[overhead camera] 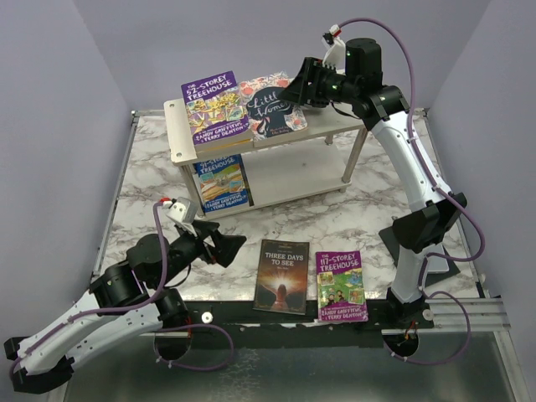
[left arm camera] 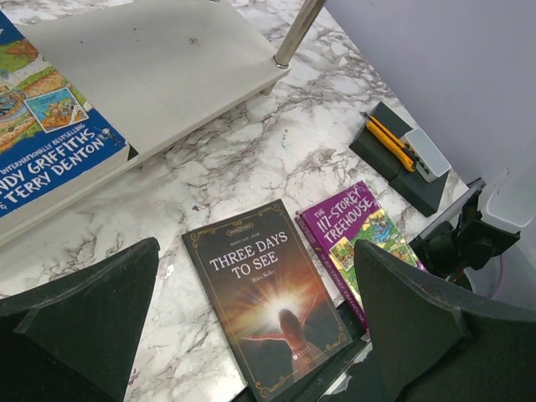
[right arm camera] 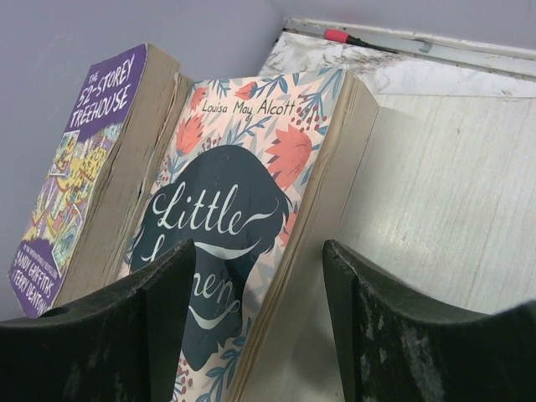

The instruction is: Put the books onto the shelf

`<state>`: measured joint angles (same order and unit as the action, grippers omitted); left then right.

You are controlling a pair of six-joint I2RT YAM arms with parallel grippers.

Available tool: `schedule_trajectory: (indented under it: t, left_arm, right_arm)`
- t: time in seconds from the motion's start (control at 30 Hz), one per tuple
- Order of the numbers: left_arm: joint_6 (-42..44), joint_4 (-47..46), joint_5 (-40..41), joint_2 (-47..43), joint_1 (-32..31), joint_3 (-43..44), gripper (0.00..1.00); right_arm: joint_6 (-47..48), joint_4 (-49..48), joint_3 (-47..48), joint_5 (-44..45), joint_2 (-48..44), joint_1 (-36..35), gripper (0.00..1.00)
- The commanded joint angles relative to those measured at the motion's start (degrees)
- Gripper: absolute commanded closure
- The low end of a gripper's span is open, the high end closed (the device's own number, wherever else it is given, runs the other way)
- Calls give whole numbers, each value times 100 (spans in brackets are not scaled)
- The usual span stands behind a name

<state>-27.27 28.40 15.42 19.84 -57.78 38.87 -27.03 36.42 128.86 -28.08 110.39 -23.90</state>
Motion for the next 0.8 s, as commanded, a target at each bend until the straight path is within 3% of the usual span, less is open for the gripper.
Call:
schedule_trajectory:
  t: [0.0,0.23,0.43,0.77]
  left_arm:
    - [49,-100,-149,66,-6,-37,1]
    - [22,-107,-121,68,-5,-38,1]
    - [-31,-116,-77,78,-8,-45,1]
    - [-428,-107,-174,490,-6,30,1]
  right_arm:
    - [-64,-134,14,-482,88,-53,35]
    - [-57,16,172,244,119,-60,34]
    - [105,244,311,1386,-178,-30,29]
    - [514,-29,-2177,2053,-2541,-9,24]
